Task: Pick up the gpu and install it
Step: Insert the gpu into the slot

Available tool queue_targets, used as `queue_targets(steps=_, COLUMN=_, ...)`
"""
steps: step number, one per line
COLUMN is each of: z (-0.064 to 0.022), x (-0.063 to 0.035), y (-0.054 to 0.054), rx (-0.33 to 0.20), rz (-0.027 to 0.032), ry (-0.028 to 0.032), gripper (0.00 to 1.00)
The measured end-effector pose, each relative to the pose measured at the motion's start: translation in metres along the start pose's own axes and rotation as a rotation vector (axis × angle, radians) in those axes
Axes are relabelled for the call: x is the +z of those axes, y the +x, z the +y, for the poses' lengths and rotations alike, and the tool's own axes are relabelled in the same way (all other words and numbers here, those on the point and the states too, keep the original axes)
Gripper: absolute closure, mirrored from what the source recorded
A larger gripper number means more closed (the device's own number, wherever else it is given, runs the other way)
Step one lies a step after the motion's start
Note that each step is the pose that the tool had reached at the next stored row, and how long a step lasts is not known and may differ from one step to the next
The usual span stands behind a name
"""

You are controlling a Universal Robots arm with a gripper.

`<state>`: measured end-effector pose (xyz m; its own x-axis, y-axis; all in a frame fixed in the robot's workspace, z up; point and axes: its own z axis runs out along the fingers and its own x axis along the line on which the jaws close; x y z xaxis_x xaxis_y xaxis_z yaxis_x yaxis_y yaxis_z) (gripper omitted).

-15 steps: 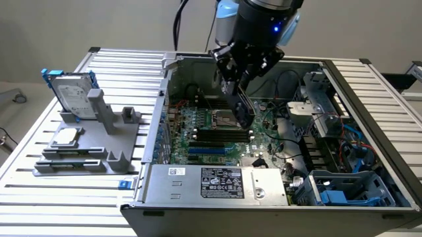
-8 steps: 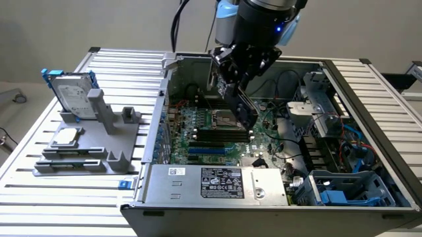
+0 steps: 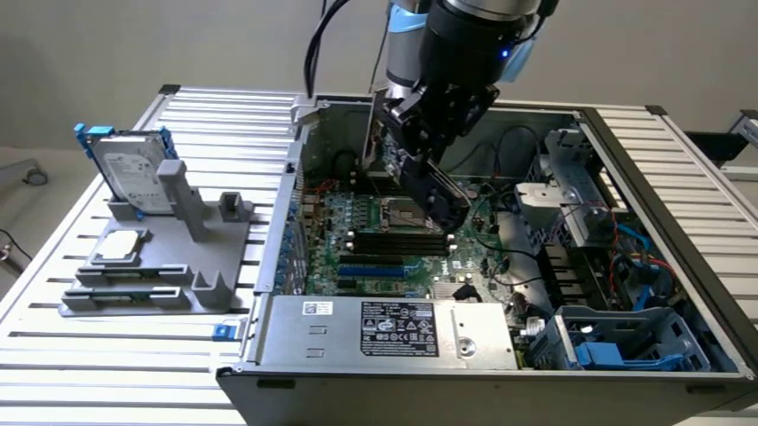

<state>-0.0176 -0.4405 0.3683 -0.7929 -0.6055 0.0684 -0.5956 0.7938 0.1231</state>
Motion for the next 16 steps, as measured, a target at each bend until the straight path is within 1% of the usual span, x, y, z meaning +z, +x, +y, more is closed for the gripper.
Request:
queue_targets(steps=6, z=-0.0001, x=0.0010, y=-0.0001, rx=-0.109, rz=0.0133, ry=0.0074, gripper=0.74)
queue_targets(steps=8, z=-0.0002, x=0.0010, y=-0.0001, rx=-0.142, rz=0.0146, ry=0.0078, gripper=0.74)
queue_targets(steps=11, z=-0.0001, x=0.0011, y=-0.0001, rx=-0.190, rz=0.0134, ry=0.0067, gripper=0.74)
queue_targets(steps=14, z=-0.0002, x=0.0013, y=-0.0001, rx=-0.237, rz=0.0090, ry=0.0064, gripper=0.74)
queue_targets(steps=15, z=-0.0002, x=0.0014, y=-0.0001, rx=-0.250, rz=0.0055, ry=0.0078, gripper=0.74)
queue_targets(steps=16, z=-0.0002, x=0.0016, y=-0.0001, rx=-0.262, rz=0.0002, ry=0.0105, gripper=0.74)
